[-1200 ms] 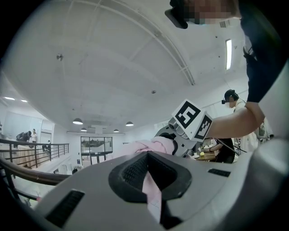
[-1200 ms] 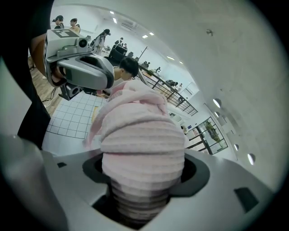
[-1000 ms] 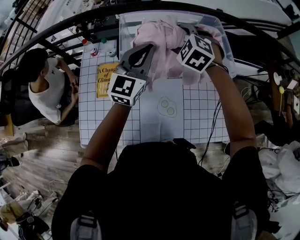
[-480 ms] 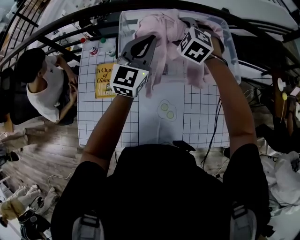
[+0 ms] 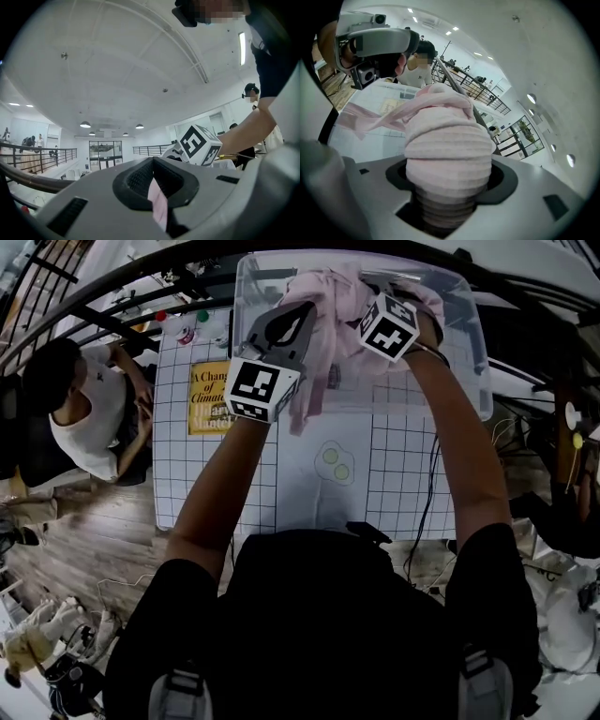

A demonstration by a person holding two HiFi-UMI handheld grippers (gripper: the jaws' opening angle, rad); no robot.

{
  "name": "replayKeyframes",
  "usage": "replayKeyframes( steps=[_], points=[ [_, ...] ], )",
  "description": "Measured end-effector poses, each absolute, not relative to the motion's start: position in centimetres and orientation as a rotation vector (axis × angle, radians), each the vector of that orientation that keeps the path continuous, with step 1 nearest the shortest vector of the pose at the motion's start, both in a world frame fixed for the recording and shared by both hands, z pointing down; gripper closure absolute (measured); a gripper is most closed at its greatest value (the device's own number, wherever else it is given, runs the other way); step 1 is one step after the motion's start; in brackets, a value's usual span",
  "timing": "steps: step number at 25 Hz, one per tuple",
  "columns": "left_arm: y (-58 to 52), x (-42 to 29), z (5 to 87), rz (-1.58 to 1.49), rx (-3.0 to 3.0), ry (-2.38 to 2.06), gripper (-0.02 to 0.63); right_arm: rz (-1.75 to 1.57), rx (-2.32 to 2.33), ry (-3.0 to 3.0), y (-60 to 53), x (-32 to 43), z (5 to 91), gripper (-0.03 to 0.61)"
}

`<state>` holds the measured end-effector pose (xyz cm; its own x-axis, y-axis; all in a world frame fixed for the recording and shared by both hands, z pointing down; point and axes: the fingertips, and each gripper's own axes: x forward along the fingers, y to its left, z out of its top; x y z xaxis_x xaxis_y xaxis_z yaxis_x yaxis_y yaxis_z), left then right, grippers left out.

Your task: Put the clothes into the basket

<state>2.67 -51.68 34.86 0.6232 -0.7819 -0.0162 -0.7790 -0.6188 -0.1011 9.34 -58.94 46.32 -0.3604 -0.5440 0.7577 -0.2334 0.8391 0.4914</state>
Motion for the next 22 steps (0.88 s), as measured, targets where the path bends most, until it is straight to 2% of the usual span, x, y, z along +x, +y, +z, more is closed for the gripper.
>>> replayKeyframes(
  steps=[22],
  points=[
    [-55.4,3.9,41.8,-0.133,-2.799,1.275,0.611,-0.171,0.377,-1.966,-56.2,7.2,60.7,0.229]
  ],
)
